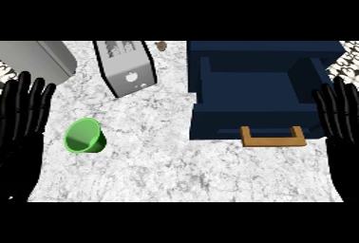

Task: Pick up the cup, place it into the drawer and close the drawer

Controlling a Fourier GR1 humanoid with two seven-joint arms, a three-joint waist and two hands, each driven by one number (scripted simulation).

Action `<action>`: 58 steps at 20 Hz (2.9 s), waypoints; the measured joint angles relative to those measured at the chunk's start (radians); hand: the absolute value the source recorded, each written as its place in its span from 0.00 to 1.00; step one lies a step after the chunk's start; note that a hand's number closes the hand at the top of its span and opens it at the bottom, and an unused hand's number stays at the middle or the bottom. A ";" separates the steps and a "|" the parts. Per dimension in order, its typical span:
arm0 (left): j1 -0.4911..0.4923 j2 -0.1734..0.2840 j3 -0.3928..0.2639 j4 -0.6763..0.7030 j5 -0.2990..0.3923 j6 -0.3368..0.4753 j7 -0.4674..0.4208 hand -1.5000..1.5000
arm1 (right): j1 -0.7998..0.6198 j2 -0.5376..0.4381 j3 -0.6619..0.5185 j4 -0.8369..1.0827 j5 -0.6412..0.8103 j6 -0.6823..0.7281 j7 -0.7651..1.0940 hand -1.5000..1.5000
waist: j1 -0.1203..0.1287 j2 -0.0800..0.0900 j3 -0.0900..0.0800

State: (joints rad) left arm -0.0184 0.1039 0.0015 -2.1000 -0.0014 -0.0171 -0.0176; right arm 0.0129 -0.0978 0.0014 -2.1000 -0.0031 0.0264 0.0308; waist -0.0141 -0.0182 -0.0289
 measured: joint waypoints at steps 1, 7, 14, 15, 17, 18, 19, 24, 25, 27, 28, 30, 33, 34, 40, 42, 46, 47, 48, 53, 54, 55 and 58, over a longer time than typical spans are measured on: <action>0.005 -0.005 0.002 -0.003 0.001 0.004 0.001 0.00 | -0.005 -0.007 -0.007 -0.009 -0.003 0.003 0.008 0.00 | 0.003 0.004 0.006; -0.027 -0.041 0.065 0.075 -0.050 0.123 -0.011 0.00 | -0.037 0.009 0.024 -0.013 -0.011 0.006 0.043 0.00 | 0.011 0.016 0.024; -0.103 -0.092 0.091 0.194 -0.005 0.237 0.001 0.00 | -0.051 0.028 0.032 0.014 -0.077 0.031 0.081 0.00 | 0.012 0.018 0.028; -0.104 -0.094 0.087 0.208 -0.003 0.244 -0.003 0.00 | -0.046 0.030 0.028 0.004 -0.083 0.031 0.084 0.00 | 0.012 0.018 0.028; -0.123 -0.097 0.091 0.239 0.004 0.253 -0.014 0.00 | -0.036 0.027 0.023 -0.004 -0.092 0.044 0.078 0.00 | 0.012 0.018 0.028; -0.113 -0.099 0.072 0.241 0.005 0.268 -0.022 0.00 | -0.052 0.023 0.013 0.004 -0.100 0.047 0.085 0.00 | 0.012 0.018 0.029; -0.116 -0.096 0.071 0.233 0.003 0.274 -0.008 0.00 | -0.065 0.020 0.004 0.004 -0.106 0.045 0.101 0.00 | 0.013 0.018 0.029; -0.152 -0.087 0.082 0.278 0.018 0.289 -0.018 0.00 | -0.100 0.030 0.003 0.059 -0.095 0.047 0.081 0.00 | 0.014 0.018 0.029; -0.157 -0.087 0.078 0.281 0.011 0.296 -0.012 0.00 | -0.105 0.039 0.013 0.072 -0.082 0.041 0.072 0.00 | 0.014 0.018 0.029; -0.170 -0.090 0.084 0.316 0.015 0.303 -0.027 0.00 | -0.095 0.038 0.009 0.076 -0.086 0.049 0.062 0.00 | 0.013 0.018 0.029; -0.162 -0.092 0.074 0.301 0.008 0.312 -0.013 0.00 | -0.098 0.045 0.016 0.087 -0.075 0.045 0.049 0.00 | 0.014 0.018 0.029; -0.157 -0.085 0.086 0.309 0.018 0.309 -0.015 0.00 | -0.086 0.037 -0.003 0.083 -0.094 0.060 0.040 0.00 | 0.013 0.018 0.029; -0.140 -0.089 0.079 0.321 0.023 0.319 -0.030 0.00 | -0.066 0.038 0.000 0.068 -0.089 0.064 0.033 0.00 | 0.013 0.018 0.029; -0.124 -0.092 0.064 0.302 0.016 0.330 -0.019 0.00 | -0.060 0.036 -0.002 0.049 -0.094 0.064 0.046 0.00 | 0.013 0.018 0.029; -0.073 -0.082 0.092 0.327 0.042 0.317 -0.035 0.00 | -0.078 0.022 -0.032 0.043 -0.118 0.074 0.068 0.00 | 0.014 0.018 0.029; -0.060 -0.083 0.096 0.348 0.046 0.313 -0.048 0.00 | -0.102 0.019 -0.038 0.050 -0.117 0.067 0.087 0.00 | 0.014 0.018 0.029; -0.033 -0.088 0.102 0.392 0.052 0.323 -0.083 0.00 | -0.090 0.040 -0.009 0.048 -0.089 0.054 0.077 0.00 | 0.014 0.018 0.029; -0.016 -0.088 0.106 0.396 0.055 0.320 -0.093 0.00 | -0.093 0.042 -0.005 0.052 -0.081 0.052 0.071 0.00 | 0.015 0.018 0.029; -0.014 -0.087 0.117 0.420 0.059 0.318 -0.111 0.00 | -0.085 0.044 -0.003 0.044 -0.083 0.053 0.072 0.00 | 0.014 0.018 0.029; 0.008 -0.083 0.149 0.480 0.079 0.311 -0.171 0.00 | -0.117 0.033 -0.018 0.054 -0.097 0.057 0.093 0.00 | 0.015 0.018 0.029; 0.004 -0.078 0.163 0.513 0.091 0.300 -0.192 0.00 | -0.121 0.032 -0.015 0.048 -0.096 0.056 0.105 0.00 | 0.014 0.018 0.029; 0.007 -0.077 0.169 0.531 0.097 0.296 -0.205 0.00 | -0.111 0.035 -0.010 0.037 -0.097 0.056 0.109 0.00 | 0.014 0.018 0.029; 0.011 -0.068 0.192 0.601 0.120 0.265 -0.259 0.00 | -0.102 0.033 -0.019 0.061 -0.100 0.070 0.077 0.00 | 0.014 0.018 0.029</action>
State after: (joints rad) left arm -0.0071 0.0361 0.1931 -1.4991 0.1190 0.2481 -0.2761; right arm -0.0889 -0.0649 -0.0172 -2.0391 -0.1033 0.0967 0.1078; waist 0.0000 -0.0002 -0.0003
